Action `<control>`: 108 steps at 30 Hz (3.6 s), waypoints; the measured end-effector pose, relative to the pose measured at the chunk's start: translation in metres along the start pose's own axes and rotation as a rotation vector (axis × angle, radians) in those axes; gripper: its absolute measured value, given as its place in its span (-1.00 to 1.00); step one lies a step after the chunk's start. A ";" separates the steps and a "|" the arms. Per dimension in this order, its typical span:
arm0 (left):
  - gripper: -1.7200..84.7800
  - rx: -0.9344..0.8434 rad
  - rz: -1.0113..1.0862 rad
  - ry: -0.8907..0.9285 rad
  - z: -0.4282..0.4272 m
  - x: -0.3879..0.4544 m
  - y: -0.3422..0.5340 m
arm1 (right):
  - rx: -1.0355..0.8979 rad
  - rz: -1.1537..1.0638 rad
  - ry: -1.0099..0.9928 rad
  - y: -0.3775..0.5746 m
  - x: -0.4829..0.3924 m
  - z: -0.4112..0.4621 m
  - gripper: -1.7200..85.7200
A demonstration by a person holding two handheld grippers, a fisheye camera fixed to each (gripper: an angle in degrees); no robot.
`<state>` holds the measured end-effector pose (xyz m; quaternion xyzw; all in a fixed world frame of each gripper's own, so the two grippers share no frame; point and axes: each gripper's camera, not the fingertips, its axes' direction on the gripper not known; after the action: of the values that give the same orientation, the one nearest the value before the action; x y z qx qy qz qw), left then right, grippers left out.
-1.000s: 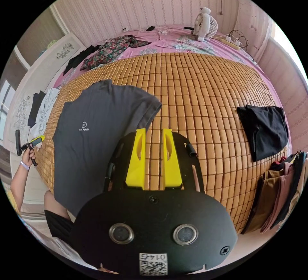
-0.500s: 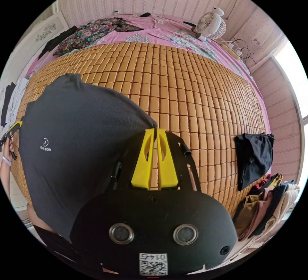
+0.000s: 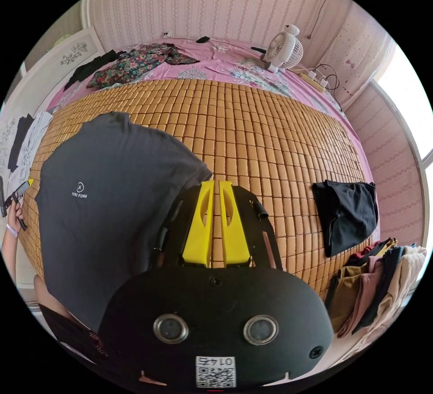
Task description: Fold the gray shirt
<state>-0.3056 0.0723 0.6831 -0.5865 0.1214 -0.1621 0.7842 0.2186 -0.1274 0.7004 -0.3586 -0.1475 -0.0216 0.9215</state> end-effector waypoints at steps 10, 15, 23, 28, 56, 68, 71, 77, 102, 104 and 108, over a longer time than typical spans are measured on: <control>-0.80 -0.017 0.028 0.085 0.007 0.014 0.046 | 0.033 -0.455 -0.358 -0.031 -0.221 -0.010 -0.85; -0.80 0.002 -0.030 0.105 0.021 0.013 0.045 | -0.006 -0.658 -0.462 -0.034 -0.328 -0.003 -0.83; -0.85 -0.006 0.003 0.040 0.041 0.021 0.053 | -0.014 -0.816 -0.401 -0.036 -0.425 0.012 -0.84; -0.88 -0.015 0.016 0.021 0.049 0.028 0.054 | -0.020 -0.762 -0.383 -0.041 -0.437 0.031 -0.87; -0.84 -0.035 0.426 0.208 0.039 0.114 0.110 | 0.066 -0.058 -0.706 -0.015 -0.053 -0.041 -0.80; -0.97 -0.222 0.625 0.392 0.095 0.244 0.065 | 0.191 0.259 -0.214 0.088 0.127 -0.110 -0.80; -0.97 -0.265 0.645 0.458 0.122 0.288 0.043 | 0.158 0.332 -0.343 0.081 0.153 -0.106 -0.80; -0.92 -0.240 0.800 0.367 0.172 0.396 0.010 | 0.195 0.419 -0.415 0.074 0.182 -0.107 -0.80; -0.88 -0.155 0.950 0.188 0.257 0.537 -0.021 | 0.333 0.395 -0.606 0.104 0.212 -0.195 -0.94; -0.87 -0.060 0.858 0.214 0.229 0.507 -0.030 | 0.386 0.290 -0.620 0.104 0.199 -0.216 -0.93; -0.84 0.029 0.673 0.092 0.201 0.420 -0.043 | 0.371 0.102 -0.688 0.106 0.171 -0.237 -0.91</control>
<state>0.1512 0.0714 0.7811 -0.4945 0.3412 0.0777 0.7956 0.4583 -0.1953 0.5148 -0.1791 -0.4312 0.1728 0.8673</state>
